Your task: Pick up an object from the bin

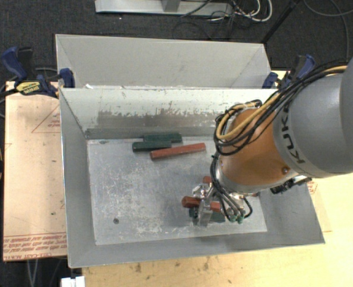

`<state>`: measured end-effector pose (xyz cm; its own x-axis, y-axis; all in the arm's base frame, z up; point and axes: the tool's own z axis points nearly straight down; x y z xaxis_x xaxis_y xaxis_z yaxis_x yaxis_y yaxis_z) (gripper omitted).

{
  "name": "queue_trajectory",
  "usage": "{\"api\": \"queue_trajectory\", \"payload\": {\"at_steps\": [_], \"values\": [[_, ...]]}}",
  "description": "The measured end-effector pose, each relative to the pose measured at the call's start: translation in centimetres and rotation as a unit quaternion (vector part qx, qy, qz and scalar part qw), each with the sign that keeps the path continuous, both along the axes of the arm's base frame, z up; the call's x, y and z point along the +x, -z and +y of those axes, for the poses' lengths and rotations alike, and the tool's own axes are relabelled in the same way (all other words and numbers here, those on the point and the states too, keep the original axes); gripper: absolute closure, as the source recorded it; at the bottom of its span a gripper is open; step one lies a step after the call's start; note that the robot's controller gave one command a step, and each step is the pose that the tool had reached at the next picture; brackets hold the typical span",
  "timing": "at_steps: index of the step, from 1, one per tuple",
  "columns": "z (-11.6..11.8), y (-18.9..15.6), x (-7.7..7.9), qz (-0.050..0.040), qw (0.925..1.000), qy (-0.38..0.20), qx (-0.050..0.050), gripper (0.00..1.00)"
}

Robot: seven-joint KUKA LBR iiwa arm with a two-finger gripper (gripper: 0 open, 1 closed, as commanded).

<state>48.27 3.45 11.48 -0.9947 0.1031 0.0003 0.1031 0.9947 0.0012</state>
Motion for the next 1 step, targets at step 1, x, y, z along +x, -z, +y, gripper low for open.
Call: {"api": "queue_trajectory", "payload": {"at_steps": [1], "values": [[0.01, -1.07, 0.08, -0.0016, 1.0000, 0.000, 0.000, 1.00]]}}
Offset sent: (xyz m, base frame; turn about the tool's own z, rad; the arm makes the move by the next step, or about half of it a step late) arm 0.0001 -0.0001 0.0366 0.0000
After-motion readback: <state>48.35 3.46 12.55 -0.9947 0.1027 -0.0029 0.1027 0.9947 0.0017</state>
